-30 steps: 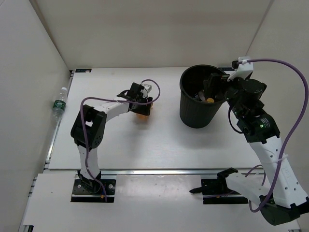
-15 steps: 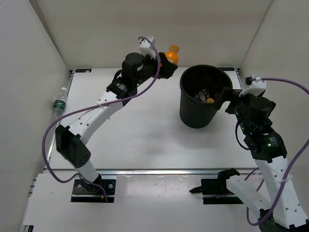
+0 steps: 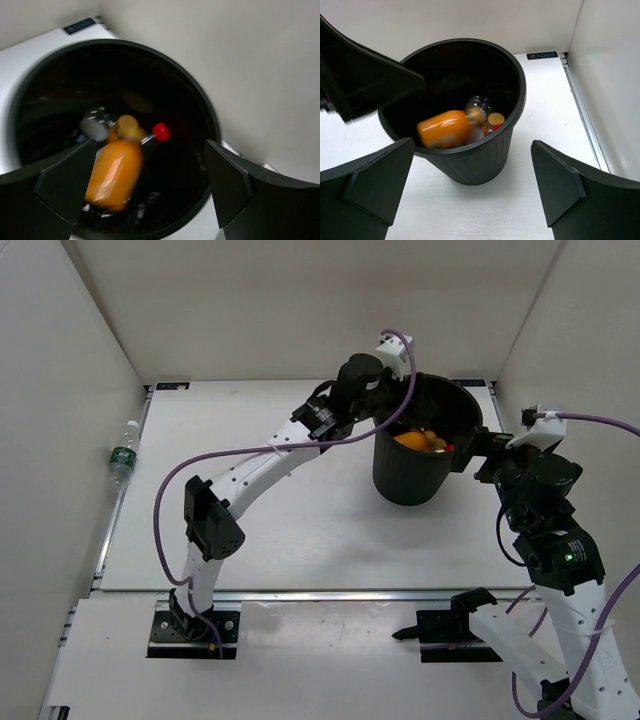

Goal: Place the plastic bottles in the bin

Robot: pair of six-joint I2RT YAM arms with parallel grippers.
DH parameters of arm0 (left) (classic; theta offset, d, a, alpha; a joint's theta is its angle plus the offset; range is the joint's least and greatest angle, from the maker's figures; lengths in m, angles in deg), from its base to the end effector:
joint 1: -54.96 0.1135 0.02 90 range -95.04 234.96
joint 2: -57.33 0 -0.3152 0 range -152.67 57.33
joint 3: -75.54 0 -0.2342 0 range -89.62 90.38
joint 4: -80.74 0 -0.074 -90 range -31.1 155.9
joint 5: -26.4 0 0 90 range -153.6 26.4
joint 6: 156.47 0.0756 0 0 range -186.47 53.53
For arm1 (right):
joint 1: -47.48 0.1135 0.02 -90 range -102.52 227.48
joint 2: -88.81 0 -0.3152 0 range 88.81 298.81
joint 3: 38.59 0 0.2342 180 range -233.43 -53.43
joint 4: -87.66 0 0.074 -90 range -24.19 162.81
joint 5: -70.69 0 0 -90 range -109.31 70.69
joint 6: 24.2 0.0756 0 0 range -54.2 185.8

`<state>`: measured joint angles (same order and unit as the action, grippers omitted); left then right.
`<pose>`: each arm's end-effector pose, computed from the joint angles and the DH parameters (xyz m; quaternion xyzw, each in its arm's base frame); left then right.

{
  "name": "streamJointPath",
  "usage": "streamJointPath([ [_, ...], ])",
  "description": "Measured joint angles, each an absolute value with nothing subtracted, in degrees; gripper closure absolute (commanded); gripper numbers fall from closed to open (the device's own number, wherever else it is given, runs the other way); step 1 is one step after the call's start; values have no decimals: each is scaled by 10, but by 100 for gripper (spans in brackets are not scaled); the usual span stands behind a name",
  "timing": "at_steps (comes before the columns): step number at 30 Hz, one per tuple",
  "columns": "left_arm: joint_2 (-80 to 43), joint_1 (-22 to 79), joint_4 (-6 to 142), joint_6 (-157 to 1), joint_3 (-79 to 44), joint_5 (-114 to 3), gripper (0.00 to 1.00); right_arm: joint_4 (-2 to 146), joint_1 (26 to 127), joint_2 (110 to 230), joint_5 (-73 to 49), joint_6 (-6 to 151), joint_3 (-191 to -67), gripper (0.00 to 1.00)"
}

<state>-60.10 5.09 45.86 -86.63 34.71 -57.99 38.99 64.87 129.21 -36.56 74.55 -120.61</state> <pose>0.3347 -0.4085 0.4461 0.2300 0.7485 -0.3876 0.4865 0.1023 0.0085 0.4554 0.0432 0.7461 0.0386 0.6632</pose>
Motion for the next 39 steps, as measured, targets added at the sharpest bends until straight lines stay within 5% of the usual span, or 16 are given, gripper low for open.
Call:
streamJointPath([
  [9,-413,185,352,-854,259,-686,1,401,706,1300,-371,739,-1191,1],
  [15,-255,454,298,-864,82,-800,1,401,712,1306,-367,730,-1177,1],
  [28,-458,584,294,-732,-47,-1031,1,411,625,1340,-251,749,-1128,1],
  [39,-574,705,360,-689,14,-991,2,413,660,1380,-266,796,-1148,1],
])
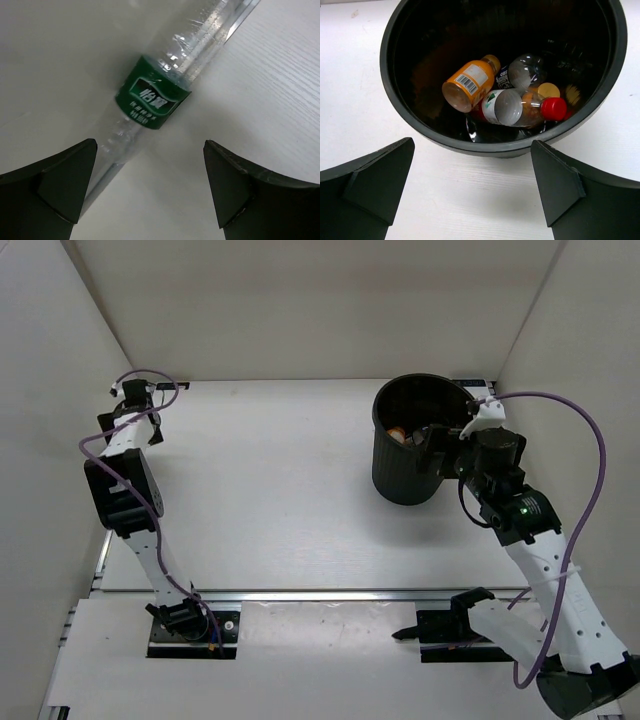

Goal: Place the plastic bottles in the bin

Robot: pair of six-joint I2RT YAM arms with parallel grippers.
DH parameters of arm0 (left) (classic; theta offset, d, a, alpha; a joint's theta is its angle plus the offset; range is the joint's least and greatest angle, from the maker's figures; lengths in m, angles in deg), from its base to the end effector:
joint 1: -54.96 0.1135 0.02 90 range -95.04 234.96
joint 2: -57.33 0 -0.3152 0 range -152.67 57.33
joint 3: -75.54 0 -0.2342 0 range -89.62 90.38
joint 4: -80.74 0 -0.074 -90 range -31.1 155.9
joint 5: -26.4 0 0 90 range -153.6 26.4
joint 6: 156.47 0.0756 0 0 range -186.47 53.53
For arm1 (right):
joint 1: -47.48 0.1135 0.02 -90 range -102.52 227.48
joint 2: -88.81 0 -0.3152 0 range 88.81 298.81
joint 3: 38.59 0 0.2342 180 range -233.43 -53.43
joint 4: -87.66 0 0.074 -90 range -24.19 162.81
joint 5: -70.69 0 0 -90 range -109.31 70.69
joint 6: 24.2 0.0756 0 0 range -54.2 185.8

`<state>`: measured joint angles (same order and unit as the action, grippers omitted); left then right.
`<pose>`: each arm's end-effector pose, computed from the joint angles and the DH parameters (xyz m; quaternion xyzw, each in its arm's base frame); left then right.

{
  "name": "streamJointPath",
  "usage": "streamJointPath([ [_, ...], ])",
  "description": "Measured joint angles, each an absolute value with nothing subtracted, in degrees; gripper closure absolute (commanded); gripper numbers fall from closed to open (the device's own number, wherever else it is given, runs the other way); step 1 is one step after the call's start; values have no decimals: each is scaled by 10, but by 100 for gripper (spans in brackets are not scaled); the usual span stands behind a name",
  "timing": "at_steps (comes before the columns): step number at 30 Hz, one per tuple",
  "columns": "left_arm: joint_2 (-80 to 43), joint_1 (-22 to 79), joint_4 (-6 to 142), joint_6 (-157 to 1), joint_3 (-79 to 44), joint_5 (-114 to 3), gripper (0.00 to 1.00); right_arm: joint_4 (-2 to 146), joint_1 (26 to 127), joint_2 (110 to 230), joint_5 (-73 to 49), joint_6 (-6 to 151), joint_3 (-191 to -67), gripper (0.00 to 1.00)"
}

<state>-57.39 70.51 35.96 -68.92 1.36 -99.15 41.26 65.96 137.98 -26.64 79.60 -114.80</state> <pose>0.4347 0.1666 0.2544 -0.2355 0.8788 0.3220 0.2618 0.1577 0.0425 0.4091 0.0037 0.8151 0.1103 0.5687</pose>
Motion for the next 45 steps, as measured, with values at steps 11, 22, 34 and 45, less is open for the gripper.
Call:
streamJointPath([
  [11,-653,749,362,-676,56,-944,2,429,661,1440,-280,808,-1193,1],
  [22,-726,764,332,-677,130,-942,2,440,689,1471,-313,804,-1222,1],
  [34,-727,764,308,-658,144,-937,64,442,715,1455,-349,804,-1222,1],
  [45,-530,684,291,-695,94,-924,74,468,737,1394,-351,802,-1202,1],
])
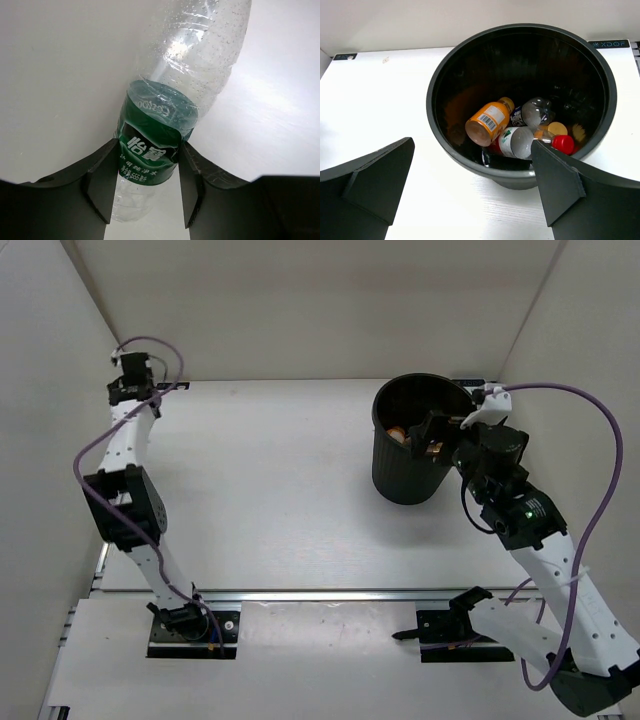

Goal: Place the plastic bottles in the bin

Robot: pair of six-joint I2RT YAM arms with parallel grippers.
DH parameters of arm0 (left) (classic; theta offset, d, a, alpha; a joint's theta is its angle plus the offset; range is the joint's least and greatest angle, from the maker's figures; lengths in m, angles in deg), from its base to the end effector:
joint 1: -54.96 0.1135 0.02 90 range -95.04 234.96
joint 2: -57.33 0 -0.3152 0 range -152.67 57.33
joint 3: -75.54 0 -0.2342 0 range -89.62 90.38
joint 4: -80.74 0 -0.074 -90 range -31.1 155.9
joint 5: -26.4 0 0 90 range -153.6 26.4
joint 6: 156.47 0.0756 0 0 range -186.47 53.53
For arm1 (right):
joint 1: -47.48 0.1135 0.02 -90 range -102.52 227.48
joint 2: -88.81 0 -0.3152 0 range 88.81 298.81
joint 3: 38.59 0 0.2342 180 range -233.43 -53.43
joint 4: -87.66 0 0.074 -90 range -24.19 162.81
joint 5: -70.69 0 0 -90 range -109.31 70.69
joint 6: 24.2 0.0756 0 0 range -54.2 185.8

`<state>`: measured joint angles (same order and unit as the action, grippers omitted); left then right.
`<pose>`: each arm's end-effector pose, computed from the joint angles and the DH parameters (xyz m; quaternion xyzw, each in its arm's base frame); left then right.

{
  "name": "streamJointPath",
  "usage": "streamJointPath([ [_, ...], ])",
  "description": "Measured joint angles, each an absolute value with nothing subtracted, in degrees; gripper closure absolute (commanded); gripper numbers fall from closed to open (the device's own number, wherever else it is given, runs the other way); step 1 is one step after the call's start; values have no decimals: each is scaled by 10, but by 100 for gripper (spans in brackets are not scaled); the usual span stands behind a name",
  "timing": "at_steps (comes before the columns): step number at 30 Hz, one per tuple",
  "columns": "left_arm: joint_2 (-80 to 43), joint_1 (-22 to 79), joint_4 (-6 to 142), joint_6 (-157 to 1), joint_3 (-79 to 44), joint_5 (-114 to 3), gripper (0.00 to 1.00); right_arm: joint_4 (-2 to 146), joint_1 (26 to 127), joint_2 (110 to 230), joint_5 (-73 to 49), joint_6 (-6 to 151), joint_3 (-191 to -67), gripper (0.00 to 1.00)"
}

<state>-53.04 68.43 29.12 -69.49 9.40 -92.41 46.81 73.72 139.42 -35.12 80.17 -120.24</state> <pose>0.4360 0.1419 0.3188 -0.2177 0.8825 0.2629 0.3235 0.1573 0.0546 0.4529 0.0098 0.7628 0.1227 0.6348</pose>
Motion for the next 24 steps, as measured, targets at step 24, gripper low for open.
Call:
streamJointPath([
  [24,-576,134,548,-976,329,-518,64,389,714,1261,-367,802,-1179,1],
])
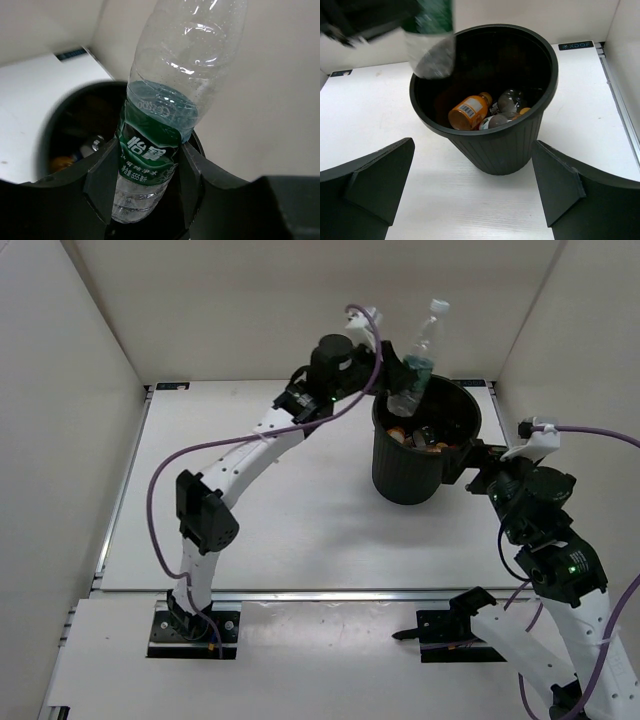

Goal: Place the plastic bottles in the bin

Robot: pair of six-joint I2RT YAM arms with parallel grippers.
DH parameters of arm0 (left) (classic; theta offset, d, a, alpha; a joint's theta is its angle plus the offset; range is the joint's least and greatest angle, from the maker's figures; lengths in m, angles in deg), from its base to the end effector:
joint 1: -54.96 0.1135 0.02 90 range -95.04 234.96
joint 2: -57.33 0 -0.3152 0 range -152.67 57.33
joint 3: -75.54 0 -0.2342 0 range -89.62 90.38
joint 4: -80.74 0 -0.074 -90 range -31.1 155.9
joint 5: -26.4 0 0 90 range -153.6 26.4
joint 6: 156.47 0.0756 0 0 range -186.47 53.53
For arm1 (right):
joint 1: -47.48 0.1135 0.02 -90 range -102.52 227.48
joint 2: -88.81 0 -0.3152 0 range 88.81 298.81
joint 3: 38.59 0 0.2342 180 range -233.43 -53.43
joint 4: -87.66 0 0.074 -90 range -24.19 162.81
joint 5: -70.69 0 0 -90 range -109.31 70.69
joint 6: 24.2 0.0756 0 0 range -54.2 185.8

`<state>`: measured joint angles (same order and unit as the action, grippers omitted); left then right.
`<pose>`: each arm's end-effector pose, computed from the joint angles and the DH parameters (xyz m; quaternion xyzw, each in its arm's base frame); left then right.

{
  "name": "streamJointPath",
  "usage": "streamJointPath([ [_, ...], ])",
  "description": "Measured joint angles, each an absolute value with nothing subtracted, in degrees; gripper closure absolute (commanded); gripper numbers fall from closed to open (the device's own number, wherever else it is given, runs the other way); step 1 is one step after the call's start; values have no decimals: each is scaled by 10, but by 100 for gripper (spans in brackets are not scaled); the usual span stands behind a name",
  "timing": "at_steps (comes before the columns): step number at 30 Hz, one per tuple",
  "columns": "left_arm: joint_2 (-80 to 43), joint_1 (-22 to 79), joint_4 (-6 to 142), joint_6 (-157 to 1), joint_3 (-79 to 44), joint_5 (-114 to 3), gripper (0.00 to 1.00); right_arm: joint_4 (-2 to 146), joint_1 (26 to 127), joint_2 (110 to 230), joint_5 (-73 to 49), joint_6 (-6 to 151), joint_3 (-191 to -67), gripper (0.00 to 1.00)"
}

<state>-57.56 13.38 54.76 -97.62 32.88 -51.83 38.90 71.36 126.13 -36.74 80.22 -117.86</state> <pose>0.3764 -0.3545 0.4797 0.1358 0.7153 -0.4642 0.5044 0.0902 0.0152 0.4438 0.0393 0.7450 0.1082 0.6571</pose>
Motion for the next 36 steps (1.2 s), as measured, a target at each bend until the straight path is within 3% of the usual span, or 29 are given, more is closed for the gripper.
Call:
streamJointPath([
  [1,-588,126,544,-977,336,-515,64,385,714,1259,-370,802,-1179,1],
  [3,-607,104,533,-978,341,-510,52,379,715,1257,-376,802,-1182,1],
  [4,-612,92,523,-978,341,-506,37,375,715,1257,-380,802,-1184,1],
  [5,-613,85,518,-977,340,-504,9,374,716,1257,-383,802,-1185,1],
  [6,-611,76,514,-975,335,-498,1,373,720,1257,-386,802,-1185,1],
  [11,-572,62,465,-963,320,-505,1,358,733,1269,-402,801,-1195,1],
  [16,-471,91,345,-939,309,-593,2,327,727,1322,-408,799,-1226,1],
  [21,-213,231,256,-947,60,-730,1,249,632,1366,-418,814,-1230,0],
  [24,-56,377,190,-960,-134,-800,1,208,459,1393,-397,801,-1221,1],
  [27,33,437,102,-965,-266,-862,1,182,332,1395,-384,792,-1199,0],
  [30,74,447,38,-966,-328,-883,1,156,341,1387,-397,794,-1191,0],
  [36,113,438,28,-975,-319,-885,1,150,323,1383,-367,793,-1189,1],
])
